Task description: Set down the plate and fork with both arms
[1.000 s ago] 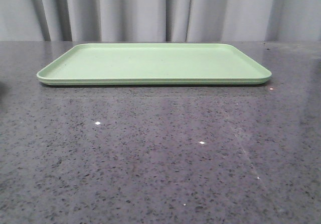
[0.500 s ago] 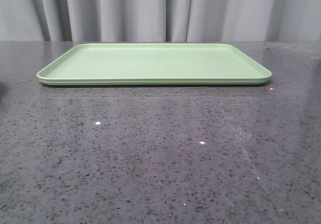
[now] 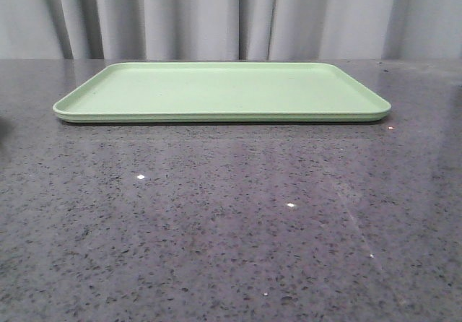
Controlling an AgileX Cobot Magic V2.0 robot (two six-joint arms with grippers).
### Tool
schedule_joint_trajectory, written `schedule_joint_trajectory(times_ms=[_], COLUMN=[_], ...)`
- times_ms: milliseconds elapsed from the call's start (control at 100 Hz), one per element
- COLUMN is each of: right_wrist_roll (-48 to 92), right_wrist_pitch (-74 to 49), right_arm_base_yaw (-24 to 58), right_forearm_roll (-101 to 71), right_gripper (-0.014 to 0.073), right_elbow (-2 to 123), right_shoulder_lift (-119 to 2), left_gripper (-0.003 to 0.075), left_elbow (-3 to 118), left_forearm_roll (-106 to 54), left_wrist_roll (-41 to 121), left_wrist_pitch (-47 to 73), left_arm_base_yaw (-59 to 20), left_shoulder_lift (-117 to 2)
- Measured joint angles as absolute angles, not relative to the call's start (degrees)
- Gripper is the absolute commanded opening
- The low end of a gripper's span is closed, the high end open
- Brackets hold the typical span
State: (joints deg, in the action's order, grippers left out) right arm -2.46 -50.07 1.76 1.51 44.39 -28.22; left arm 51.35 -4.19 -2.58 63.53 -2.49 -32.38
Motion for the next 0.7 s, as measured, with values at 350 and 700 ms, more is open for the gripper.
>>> schedule_joint_trajectory(times_ms=[350, 700], right_wrist_roll=[-2.5, -2.5], right_wrist_pitch=[-50.2, -50.1], right_arm_base_yaw=[1.8, 1.8], right_forearm_roll=[1.5, 1.5], right_gripper=[0.0491, 0.0491], right_elbow=[44.4, 44.4], right_shoulder_lift=[-28.2, -28.2], left_gripper=[0.0512, 0.0511], left_elbow=[51.3, 51.3], left_forearm_roll=[-2.1, 11.3], left_wrist_roll=[-2.6, -5.2], left_wrist_pitch=[58.6, 51.2], left_arm_base_yaw=[-2.5, -2.5], left_shoulder_lift=[-32.4, -36.7])
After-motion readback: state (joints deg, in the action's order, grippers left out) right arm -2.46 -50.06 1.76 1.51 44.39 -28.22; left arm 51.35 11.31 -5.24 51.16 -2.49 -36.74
